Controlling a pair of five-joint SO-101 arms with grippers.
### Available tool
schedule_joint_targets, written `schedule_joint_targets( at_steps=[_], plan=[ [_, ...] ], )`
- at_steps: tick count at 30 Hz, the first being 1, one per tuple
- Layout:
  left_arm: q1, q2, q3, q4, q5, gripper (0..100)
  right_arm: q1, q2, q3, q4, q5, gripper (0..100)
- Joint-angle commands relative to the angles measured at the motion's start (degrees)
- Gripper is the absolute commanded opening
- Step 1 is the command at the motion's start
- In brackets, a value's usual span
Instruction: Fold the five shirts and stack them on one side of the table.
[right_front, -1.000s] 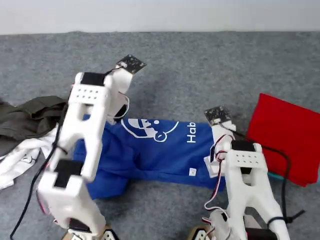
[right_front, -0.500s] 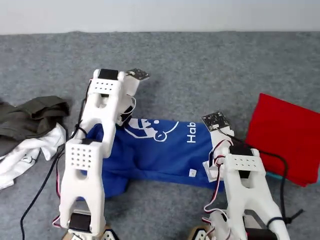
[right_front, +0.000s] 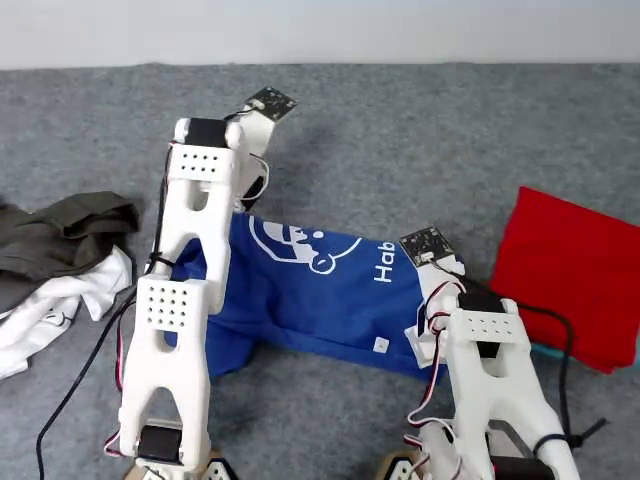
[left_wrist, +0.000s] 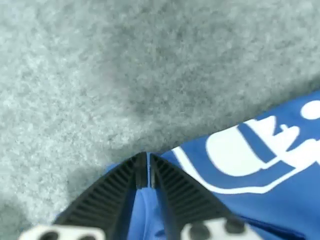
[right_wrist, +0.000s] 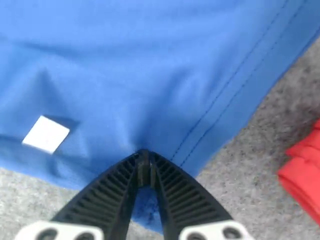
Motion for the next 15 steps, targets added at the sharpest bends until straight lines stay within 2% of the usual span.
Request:
schedule_joint_targets(
  at_steps=[1,8,11,15],
  plan=[
    [0.0,-7.4,2.2,1.4,0.5,2,0.1,-0.4,-0.5,-0.4,0.4,0.9],
    [-2.4,-30.2,23.0,1.3,2.2,2,-0.2,-5.1,-5.0,4.2,0.2,0.9],
    [-6.6,-41.0,31.3,1.3,2.7,2,-0.3,-8.2,-8.6,4.8,0.2,0.9],
    [-13.9,-53.4,40.4,1.2,2.5,2,-4.5,-8.8,-13.1,6.5,0.2,0.9]
  ],
)
